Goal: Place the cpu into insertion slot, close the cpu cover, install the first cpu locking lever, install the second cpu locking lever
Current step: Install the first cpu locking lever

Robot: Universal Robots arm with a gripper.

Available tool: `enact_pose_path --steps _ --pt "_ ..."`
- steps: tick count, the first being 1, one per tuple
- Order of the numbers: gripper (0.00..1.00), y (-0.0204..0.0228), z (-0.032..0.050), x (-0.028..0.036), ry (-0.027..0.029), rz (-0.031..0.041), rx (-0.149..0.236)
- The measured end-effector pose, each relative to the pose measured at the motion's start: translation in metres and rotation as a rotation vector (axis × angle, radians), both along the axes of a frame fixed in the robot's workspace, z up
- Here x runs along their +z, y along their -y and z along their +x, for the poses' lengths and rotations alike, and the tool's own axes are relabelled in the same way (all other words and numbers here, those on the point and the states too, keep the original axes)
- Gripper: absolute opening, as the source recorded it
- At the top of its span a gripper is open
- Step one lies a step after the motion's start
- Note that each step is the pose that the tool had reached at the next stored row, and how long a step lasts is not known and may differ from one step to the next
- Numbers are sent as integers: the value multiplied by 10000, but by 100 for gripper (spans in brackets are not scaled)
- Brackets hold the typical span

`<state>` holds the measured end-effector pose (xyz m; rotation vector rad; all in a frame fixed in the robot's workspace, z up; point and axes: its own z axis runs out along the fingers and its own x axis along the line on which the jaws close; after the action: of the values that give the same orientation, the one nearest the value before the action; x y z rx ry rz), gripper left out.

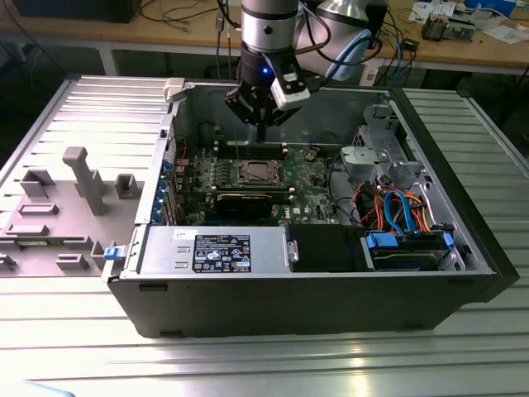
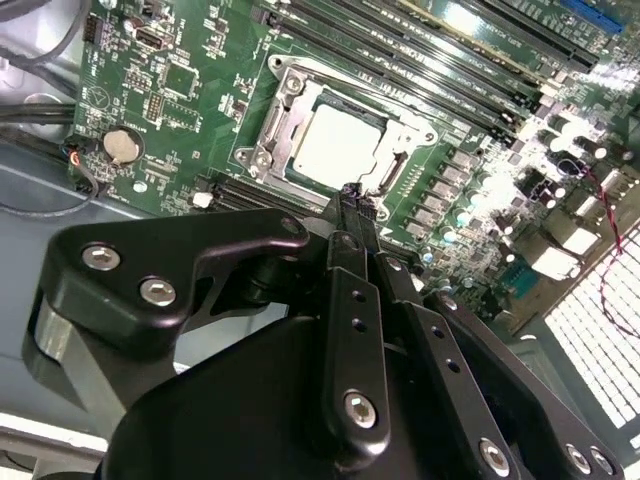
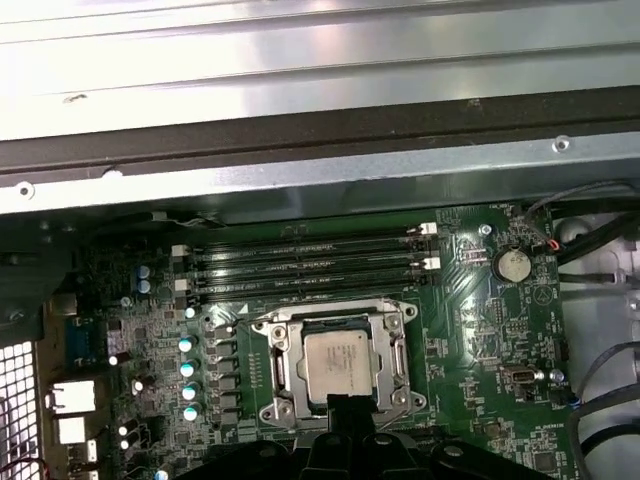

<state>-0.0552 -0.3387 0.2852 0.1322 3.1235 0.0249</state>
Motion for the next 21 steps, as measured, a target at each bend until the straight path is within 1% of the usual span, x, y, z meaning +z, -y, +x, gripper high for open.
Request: enact_pose_path --steps 2,6,7,9,13,14,16,17,21 --pt "11 1 -3 -8 1 1 157" --pt "11 1 -5 -18 1 2 675" --pt "11 1 -6 -20 1 2 755" --pt "11 1 -24 -24 4 6 804" --pt "11 1 -86 -27 6 9 855" --pt "11 1 -112 -28 11 9 865" --pt "11 1 -146 -29 35 7 872" --pt "11 1 -173 -29 58 6 878" --pt "11 1 -273 -30 78 7 908"
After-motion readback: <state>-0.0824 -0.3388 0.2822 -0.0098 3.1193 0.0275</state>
